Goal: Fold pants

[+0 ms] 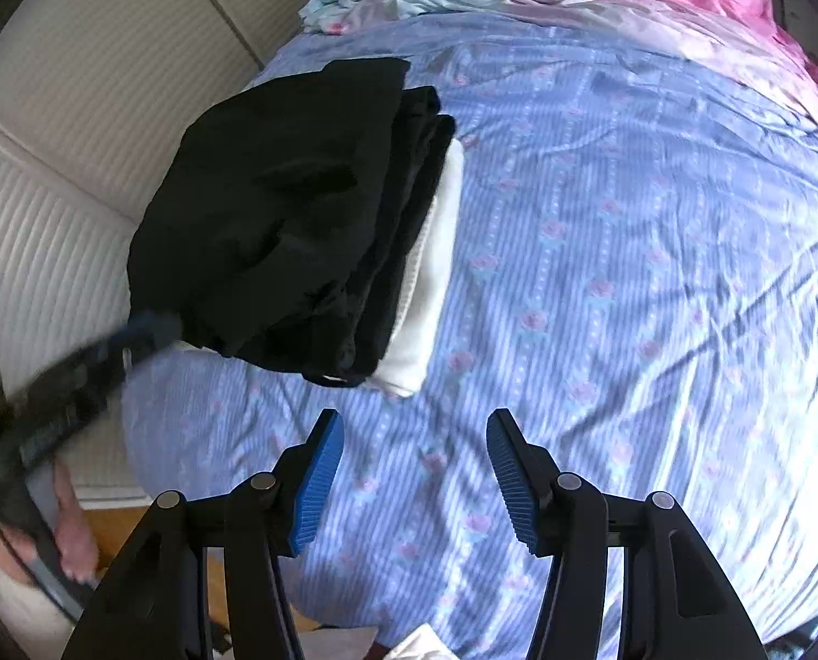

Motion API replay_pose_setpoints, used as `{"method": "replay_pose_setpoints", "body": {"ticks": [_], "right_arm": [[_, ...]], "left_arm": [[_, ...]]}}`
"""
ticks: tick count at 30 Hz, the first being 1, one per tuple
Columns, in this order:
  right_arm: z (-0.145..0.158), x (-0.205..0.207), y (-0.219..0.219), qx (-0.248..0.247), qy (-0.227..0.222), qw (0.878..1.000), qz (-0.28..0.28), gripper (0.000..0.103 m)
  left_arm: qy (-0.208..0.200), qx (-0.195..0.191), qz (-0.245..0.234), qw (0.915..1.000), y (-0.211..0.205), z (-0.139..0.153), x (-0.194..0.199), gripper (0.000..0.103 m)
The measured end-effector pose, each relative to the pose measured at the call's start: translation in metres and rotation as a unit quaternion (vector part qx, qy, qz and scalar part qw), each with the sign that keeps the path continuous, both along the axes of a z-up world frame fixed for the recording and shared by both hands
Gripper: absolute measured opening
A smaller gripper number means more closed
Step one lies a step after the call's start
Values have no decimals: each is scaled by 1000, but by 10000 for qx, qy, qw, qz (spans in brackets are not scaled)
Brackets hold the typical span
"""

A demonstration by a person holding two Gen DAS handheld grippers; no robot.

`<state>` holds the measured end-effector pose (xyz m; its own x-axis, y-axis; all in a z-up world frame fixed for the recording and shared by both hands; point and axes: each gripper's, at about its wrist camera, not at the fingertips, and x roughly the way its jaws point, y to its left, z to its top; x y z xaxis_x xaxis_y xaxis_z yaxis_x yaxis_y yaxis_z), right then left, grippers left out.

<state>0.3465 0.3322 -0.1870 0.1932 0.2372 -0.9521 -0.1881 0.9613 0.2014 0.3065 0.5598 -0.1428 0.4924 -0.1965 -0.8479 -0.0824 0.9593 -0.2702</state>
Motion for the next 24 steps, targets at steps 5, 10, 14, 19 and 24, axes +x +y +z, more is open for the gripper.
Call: {"method": "replay_pose_setpoints", "body": {"ticks": [5, 10, 14, 19, 24], "right_arm": [[6, 3, 0, -78, -184, 9997, -140, 56], [12, 3, -3, -156, -365, 9989, -241, 56], [16, -7, -13, -202, -447, 9983, -325, 56], [23, -28, -33, -180, -505, 9977, -405, 56], [48, -63, -62, -58, -729, 9967, -354, 56]], "left_arm": [[249, -382, 362, 9983, 6, -25, 39, 38], [745, -489, 85, 9960, -22, -54, 25, 37], [856, -546, 92, 9948, -38, -64, 1, 45], [1027, -561, 81, 9931, -53, -61, -27, 45], [531, -5, -190, 9984, -89, -5, -74, 49]]}}
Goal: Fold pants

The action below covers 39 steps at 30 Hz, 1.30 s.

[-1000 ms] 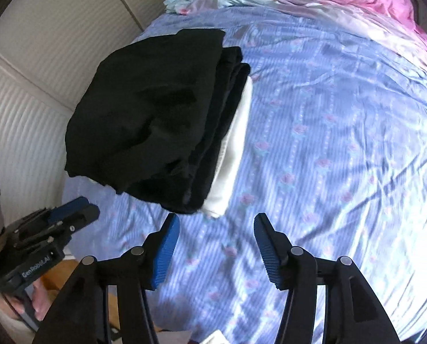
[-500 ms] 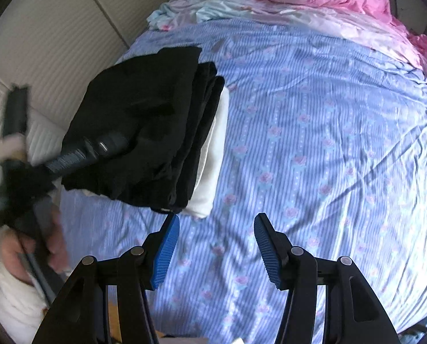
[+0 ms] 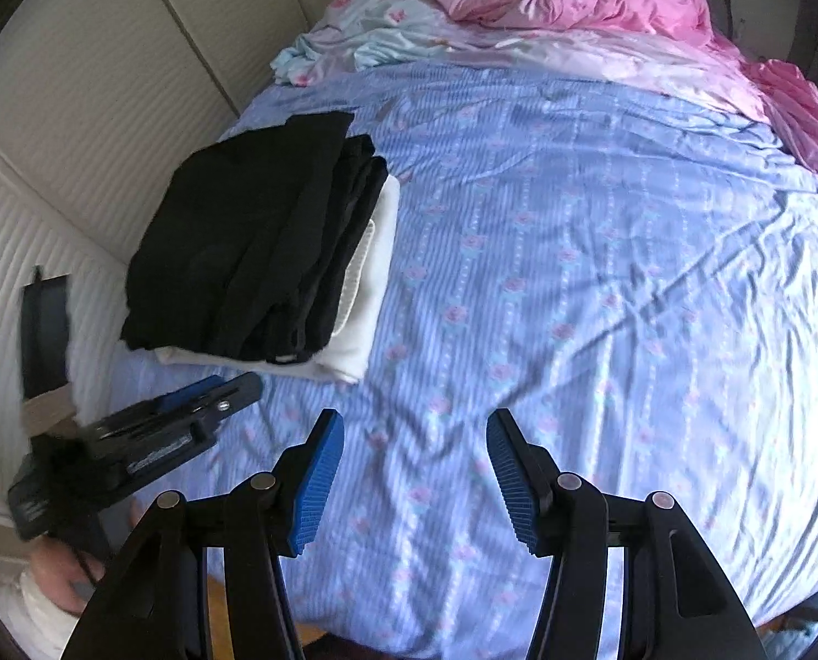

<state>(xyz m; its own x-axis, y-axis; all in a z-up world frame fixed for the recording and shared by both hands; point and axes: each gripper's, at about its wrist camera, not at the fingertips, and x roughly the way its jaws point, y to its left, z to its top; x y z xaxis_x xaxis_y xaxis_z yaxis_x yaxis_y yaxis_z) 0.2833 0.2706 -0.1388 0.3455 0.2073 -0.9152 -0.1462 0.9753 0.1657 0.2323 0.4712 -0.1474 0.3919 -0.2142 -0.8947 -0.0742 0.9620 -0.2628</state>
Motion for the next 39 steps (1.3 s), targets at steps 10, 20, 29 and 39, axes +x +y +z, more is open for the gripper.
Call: {"method": "replay_pose_setpoints", "body": {"ticks": [10, 20, 29, 39], "right_arm": [[79, -87, -92, -234, -768, 9966, -182, 82], [123, -156, -161, -149, -1022, 9942, -289, 83], [147, -193, -207, -145, -1223, 9915, -420, 83], [159, -215, -238, -177, -1355, 9885, -640, 83]], "left_arm": [[-1012, 853, -403, 9904, -103, 113, -90, 87], [-1339, 1343, -147, 9817, -164, 163, -150, 101], [-1515, 1383, -328, 9782, -207, 183, -177, 102], [-1633, 1357, -456, 9761, -236, 197, -189, 102]]}}
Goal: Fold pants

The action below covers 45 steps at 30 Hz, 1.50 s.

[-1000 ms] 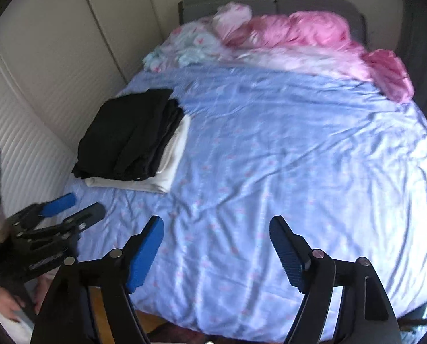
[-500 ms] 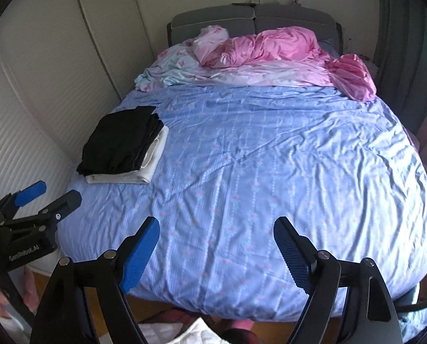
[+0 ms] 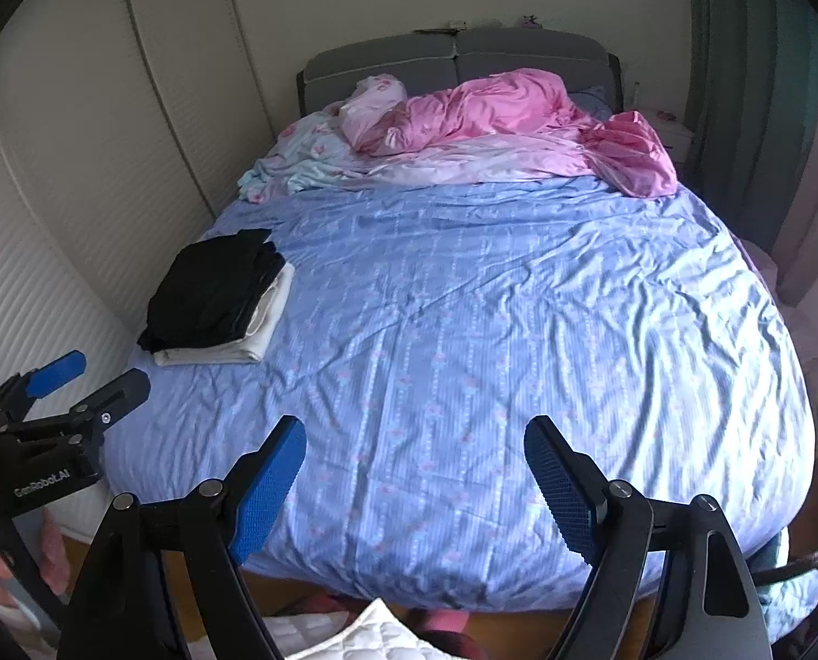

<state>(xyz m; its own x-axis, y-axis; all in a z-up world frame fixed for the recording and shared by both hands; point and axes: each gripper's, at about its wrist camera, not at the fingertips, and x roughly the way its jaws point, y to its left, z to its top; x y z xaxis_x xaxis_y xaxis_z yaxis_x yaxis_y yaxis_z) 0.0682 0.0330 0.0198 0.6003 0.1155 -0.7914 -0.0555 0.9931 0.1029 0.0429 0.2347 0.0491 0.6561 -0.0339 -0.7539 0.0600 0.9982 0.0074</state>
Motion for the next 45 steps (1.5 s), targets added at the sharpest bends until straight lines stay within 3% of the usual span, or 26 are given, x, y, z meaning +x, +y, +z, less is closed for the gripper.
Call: {"method": "replay_pose_setpoints", "body": {"ticks": [45], "right_arm": [[6, 2, -16, 16, -125, 9999, -71, 83]], "left_arm": [[-120, 120, -46, 9998, -13, 16, 4, 103]]}}
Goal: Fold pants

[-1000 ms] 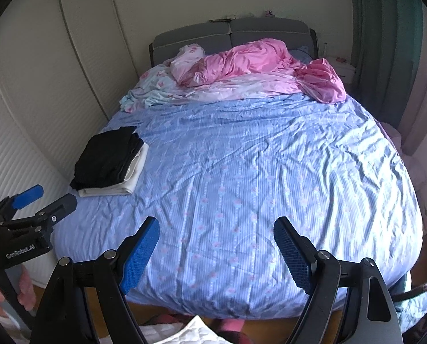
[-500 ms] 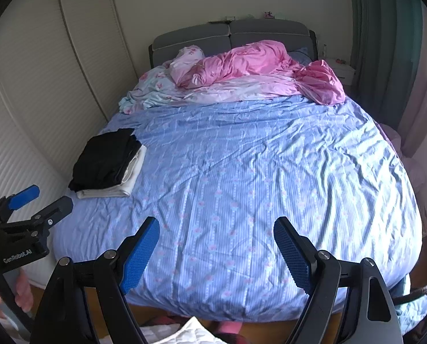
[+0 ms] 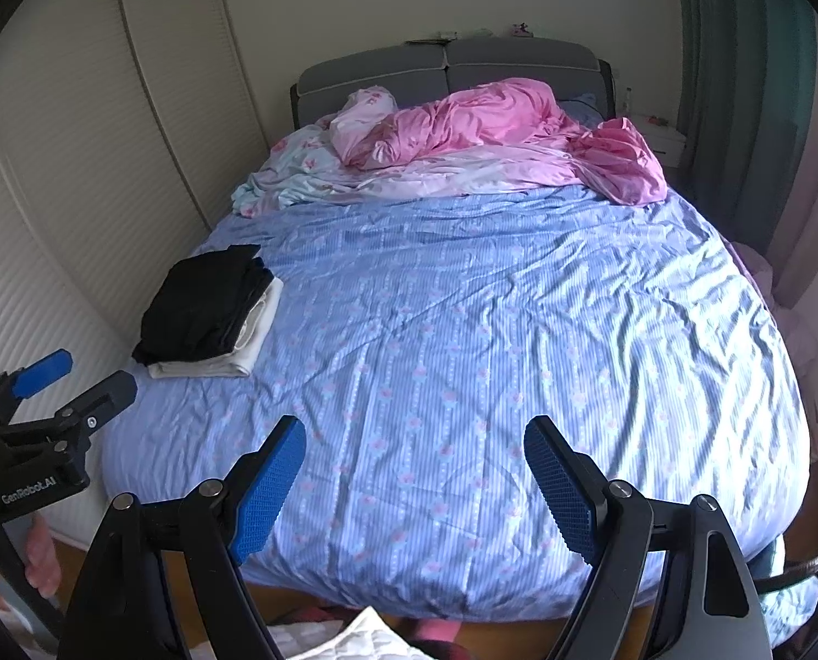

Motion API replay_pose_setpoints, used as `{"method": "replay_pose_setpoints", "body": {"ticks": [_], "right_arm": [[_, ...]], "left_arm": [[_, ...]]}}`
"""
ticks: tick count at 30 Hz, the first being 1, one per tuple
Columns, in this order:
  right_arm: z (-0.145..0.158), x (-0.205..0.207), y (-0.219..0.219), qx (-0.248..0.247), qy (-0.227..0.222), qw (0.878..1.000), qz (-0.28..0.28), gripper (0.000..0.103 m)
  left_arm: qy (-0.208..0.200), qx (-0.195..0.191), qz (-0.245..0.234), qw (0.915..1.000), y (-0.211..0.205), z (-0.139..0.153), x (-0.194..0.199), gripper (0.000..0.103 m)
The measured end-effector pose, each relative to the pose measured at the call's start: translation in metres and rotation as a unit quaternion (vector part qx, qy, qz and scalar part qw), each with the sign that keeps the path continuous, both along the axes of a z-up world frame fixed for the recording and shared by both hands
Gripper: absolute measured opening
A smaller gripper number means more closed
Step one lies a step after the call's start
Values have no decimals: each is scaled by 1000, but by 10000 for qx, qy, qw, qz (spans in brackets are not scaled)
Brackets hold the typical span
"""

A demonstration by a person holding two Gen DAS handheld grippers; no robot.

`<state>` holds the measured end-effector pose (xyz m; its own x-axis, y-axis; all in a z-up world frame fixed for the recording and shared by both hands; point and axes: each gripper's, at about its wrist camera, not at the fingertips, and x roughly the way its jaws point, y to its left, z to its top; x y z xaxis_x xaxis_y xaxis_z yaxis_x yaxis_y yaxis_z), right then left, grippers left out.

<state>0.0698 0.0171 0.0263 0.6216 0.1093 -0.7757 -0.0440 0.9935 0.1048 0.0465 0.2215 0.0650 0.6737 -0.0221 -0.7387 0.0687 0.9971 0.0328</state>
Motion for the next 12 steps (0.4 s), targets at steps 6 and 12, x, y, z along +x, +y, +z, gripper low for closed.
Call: {"method": "replay_pose_setpoints", "body": {"ticks": [6, 12], "right_arm": [[0, 0, 1, -7, 3, 10000, -20, 83], [-2, 1, 0, -20, 12, 10000, -5, 83]], "left_arm": [[-9, -6, -39, 10000, 2, 1, 2, 103], [-10, -16, -27, 10000, 1, 2, 4, 103]]}}
